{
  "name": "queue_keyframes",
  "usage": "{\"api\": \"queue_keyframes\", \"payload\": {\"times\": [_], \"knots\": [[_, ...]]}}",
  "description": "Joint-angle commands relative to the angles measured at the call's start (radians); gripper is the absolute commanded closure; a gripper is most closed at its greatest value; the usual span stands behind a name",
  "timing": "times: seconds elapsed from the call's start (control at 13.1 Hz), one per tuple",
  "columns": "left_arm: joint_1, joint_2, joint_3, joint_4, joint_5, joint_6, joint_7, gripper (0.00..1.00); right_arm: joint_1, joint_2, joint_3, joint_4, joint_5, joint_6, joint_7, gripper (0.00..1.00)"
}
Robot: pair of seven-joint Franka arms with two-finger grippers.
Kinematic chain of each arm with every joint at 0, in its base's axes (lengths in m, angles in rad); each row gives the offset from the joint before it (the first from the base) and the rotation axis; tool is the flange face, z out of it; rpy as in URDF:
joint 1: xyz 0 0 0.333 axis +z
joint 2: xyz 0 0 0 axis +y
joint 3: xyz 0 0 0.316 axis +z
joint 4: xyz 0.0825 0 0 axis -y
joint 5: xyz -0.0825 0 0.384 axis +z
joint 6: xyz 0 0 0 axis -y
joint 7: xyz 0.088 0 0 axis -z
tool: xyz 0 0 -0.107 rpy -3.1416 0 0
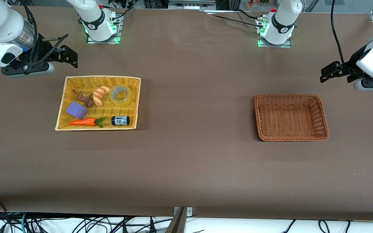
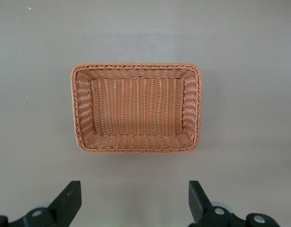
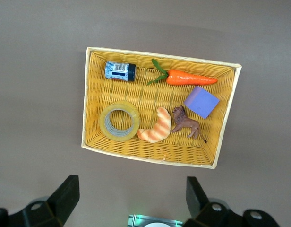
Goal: Transfer tape with both arms
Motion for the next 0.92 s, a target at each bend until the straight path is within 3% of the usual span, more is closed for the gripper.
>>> {"api": "queue_keyframes", "payload": {"times": [0.0, 0.84], "knots": [[0.005, 0.014, 0.0, 0.035, -0.022, -0.023, 0.008, 0.0, -0.005, -0.009, -0.002, 0.015, -0.01, -0.029, -0.031, 0.0], [0.005, 0.014, 0.0, 0.035, -0.022, -0.023, 0.008, 0.0, -0.005, -0.007, -0.007, 0.013, -0.016, -0.029, -0.055, 0.0]]}}
